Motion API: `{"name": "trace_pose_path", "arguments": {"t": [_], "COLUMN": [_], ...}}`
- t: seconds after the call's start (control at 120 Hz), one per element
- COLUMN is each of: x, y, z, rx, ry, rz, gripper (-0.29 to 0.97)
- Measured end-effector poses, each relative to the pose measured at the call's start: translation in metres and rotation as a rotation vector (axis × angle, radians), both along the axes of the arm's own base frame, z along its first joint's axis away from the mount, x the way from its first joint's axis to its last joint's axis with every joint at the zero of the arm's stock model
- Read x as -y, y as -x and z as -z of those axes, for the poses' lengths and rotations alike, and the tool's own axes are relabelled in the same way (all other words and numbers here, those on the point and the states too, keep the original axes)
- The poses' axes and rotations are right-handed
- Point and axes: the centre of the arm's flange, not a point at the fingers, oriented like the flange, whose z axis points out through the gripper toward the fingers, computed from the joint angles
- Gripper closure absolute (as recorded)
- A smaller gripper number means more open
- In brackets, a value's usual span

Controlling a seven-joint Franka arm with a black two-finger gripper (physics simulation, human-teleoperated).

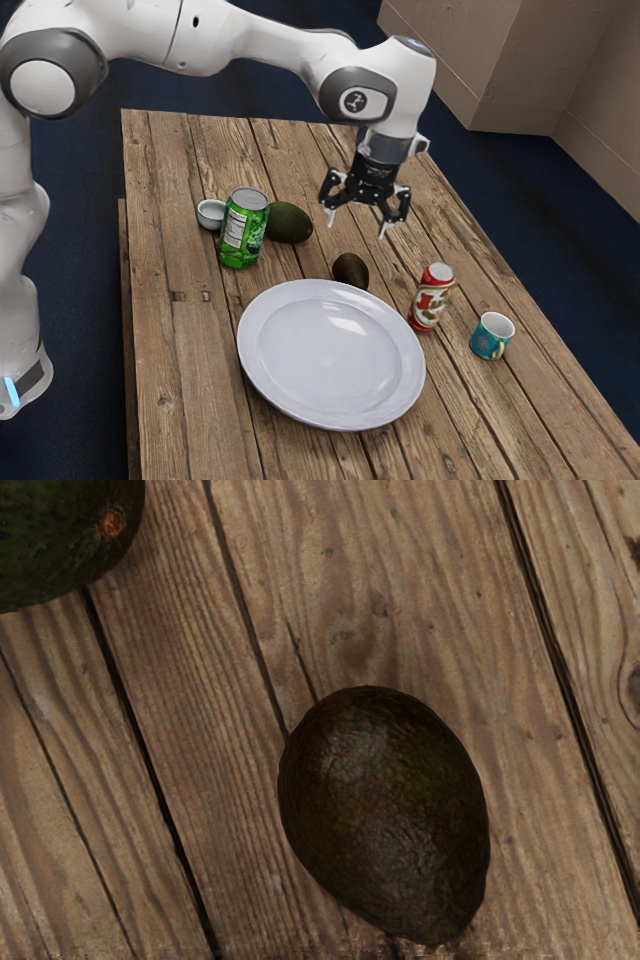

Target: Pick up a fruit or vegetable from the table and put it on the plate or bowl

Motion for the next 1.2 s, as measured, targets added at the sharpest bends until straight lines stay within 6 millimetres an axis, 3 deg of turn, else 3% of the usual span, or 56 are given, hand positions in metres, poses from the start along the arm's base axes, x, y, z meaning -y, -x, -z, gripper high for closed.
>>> {"name": "trace_pose_path", "arguments": {"t": [0.15, 0.242, 0.533, 0.892, 1.2], "x": [-0.012, -0.021, -0.009, -0.002, -0.006], "y": [-0.003, -0.011, -0.025, -0.008, -0.011], "z": [0.003, 0.014, 0.036, 0.071, 0.076], "rx": [0.005, 0.000, 0.013, 0.007, 0.032], "ry": [-0.001, -0.008, 0.001, 0.050, 0.059], "rz": [-0.001, -0.008, 0.023, 0.033, 0.026], "gripper": [0.00, 0.00, 0.00, 0.00, 0.00]}}
